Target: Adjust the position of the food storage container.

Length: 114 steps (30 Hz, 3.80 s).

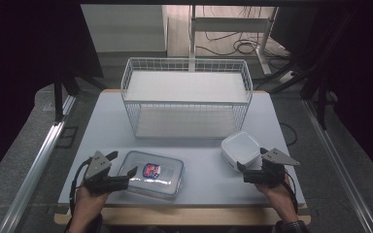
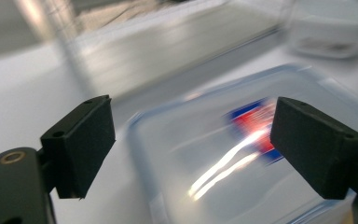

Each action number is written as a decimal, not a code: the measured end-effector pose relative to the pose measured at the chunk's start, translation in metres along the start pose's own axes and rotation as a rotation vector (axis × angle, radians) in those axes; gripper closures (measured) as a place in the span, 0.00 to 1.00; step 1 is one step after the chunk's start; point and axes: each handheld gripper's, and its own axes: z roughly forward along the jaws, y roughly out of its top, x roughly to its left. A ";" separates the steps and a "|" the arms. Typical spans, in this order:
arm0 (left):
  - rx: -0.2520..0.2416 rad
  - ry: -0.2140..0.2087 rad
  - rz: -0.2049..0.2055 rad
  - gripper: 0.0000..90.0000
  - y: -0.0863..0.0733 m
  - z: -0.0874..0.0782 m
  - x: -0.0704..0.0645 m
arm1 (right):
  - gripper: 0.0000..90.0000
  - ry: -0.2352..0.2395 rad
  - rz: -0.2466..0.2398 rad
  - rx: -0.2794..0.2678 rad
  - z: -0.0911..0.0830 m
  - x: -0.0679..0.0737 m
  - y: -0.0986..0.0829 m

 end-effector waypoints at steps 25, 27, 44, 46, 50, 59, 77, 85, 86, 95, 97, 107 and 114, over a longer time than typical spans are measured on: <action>0.031 0.041 0.002 0.09 -0.009 0.010 0.006 | 0.27 0.060 0.021 0.085 -0.001 -0.003 0.005; 0.033 0.050 0.000 0.08 -0.009 0.010 0.006 | 0.30 0.065 -0.002 0.087 0.000 0.000 0.007; 0.042 0.032 -0.018 0.06 -0.008 0.012 0.003 | 0.83 0.218 -0.104 0.185 0.037 0.028 0.048; 0.043 0.034 -0.024 0.06 -0.008 0.011 0.004 | 0.91 0.226 -0.133 0.214 0.048 0.034 0.053; 0.049 0.041 -0.026 0.06 -0.008 0.012 0.005 | 0.95 0.214 -0.145 0.235 0.061 0.037 0.059; 0.050 0.038 -0.028 0.06 -0.010 0.012 0.006 | 0.98 0.185 -0.122 0.268 0.078 0.031 0.056; 0.068 0.046 -0.023 0.06 -0.011 0.013 0.006 | 0.99 0.107 -0.108 0.262 0.087 0.018 0.061; 0.073 0.045 -0.024 0.06 -0.011 0.013 0.006 | 0.99 0.054 -0.070 0.260 0.081 0.000 0.059; 0.073 0.045 -0.023 0.06 -0.011 0.013 0.006 | 0.99 0.054 -0.070 0.260 0.081 0.000 0.059; 0.075 0.042 -0.025 0.07 -0.011 0.013 0.006 | 0.99 -0.045 -0.019 0.257 0.065 -0.030 0.052; 0.075 0.042 -0.026 0.07 -0.011 0.013 0.006 | 0.99 -0.042 -0.009 0.236 0.060 -0.031 0.053; 0.072 0.033 -0.033 0.07 -0.011 0.012 0.007 | 0.99 0.062 -0.082 0.299 0.072 0.000 0.047; 0.080 0.002 -0.062 0.06 -0.011 0.013 0.008 | 0.99 -0.016 -0.047 0.308 0.063 -0.018 0.042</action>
